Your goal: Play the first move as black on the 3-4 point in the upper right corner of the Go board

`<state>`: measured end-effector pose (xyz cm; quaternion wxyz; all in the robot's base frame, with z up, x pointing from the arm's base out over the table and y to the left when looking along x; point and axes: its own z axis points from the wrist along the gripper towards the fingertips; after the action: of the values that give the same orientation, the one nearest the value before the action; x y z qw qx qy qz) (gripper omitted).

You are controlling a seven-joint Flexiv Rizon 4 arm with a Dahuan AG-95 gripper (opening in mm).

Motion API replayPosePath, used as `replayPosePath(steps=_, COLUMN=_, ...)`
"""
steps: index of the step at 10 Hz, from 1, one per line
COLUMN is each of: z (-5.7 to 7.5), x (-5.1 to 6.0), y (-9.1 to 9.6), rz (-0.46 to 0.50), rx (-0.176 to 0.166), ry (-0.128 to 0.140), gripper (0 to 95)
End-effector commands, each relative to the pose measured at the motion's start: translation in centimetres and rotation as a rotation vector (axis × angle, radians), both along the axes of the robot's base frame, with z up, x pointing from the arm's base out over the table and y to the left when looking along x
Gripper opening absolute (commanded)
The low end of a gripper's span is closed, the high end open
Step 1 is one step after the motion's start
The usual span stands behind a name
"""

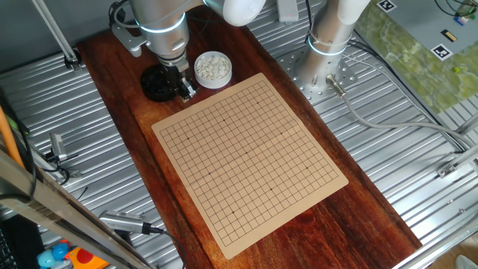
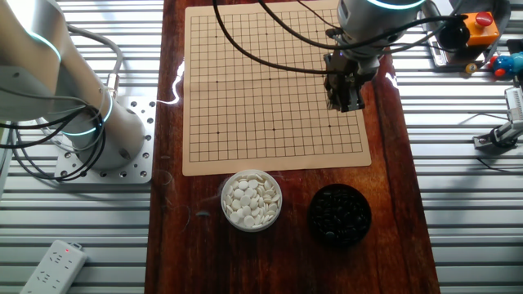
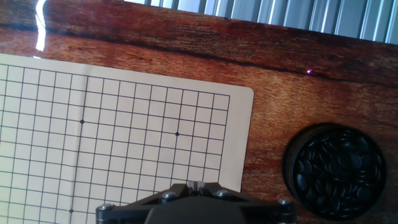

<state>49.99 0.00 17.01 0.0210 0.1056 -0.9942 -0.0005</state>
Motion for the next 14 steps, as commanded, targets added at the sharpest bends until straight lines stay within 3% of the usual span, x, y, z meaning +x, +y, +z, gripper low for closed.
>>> replayPosePath(steps=1, z=-0.01, x=0.01, y=0.00, rz=-0.001, rx=0.001, ry=0.000, gripper=0.0)
replayPosePath(steps=14, z=-0.17, x=0.18, y=-0.39, rz=0.022, rx=0.019, ry=0.010, gripper=0.0)
